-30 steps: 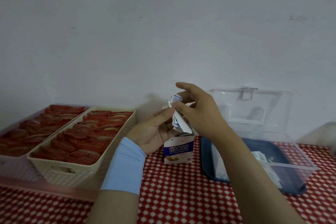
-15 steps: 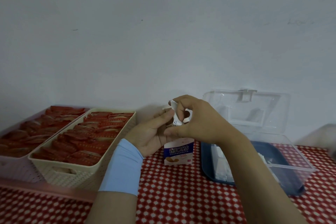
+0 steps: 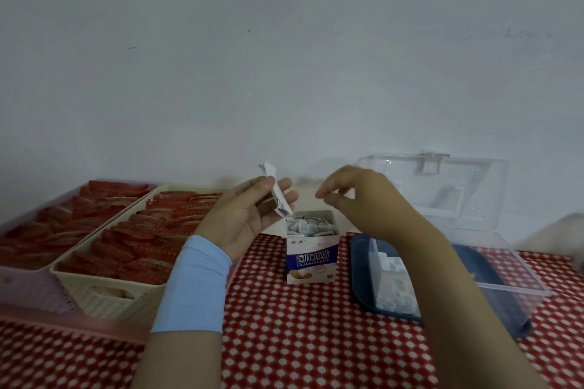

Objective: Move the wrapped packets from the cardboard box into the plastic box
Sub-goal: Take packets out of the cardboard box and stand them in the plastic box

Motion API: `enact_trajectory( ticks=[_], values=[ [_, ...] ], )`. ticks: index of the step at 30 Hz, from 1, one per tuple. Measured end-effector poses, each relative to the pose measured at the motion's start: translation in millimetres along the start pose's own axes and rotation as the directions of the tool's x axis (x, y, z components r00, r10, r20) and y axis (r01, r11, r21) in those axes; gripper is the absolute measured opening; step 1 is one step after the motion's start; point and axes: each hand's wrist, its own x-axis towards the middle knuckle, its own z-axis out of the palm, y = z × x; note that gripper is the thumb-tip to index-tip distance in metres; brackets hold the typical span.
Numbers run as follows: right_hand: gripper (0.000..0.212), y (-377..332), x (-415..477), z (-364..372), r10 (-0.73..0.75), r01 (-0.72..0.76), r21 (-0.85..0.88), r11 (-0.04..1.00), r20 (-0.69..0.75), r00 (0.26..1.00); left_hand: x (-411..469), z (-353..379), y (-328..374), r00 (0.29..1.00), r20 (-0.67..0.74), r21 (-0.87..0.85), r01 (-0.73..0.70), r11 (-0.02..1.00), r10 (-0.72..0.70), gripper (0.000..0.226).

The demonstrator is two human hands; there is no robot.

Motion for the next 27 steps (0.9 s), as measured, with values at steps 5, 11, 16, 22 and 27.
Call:
enact_trajectory(
  ticks=[5, 11, 16, 22, 27],
  values=[
    [0.023, -2.5, 2.0, 21.1, 0.047, 0.016, -0.296, 0.955, 0.203, 0.978, -0.4, -6.6, 0.4, 0.997, -0.063, 0.075, -0.042, 0.996, 0.047, 0.030],
    [0.010, -7.7, 1.6, 24.5, 0.029, 0.021, -0.315, 0.949, 0.153, 0.988, -0.9, -3.3, -3.2, 0.994, -0.087, 0.248, -0.047, 0.968, 0.070, 0.017],
    [0.023, -7.5, 1.9, 19.3, 0.095, -0.087, -0.108, 0.990, 0.068, 0.993, -0.7, -0.8, -2.6, 0.987, -0.107, 0.299, -0.083, 0.951, 0.120, 0.018],
    [0.015, -1.0, 2.6, 17.8, 0.106, -0.106, 0.003, 0.994, 0.066, 0.992, 0.2, 3.8, -4.6, 0.980, -0.121, 0.327, -0.111, 0.938, 0.158, 0.010],
    [0.017, 5.9, 4.6, 10.2, 0.094, -0.070, 0.254, 0.965, -0.083, 0.992, 2.7, 2.6, -5.6, 0.972, -0.121, 0.366, -0.144, 0.920, 0.200, 0.015]
  ],
)
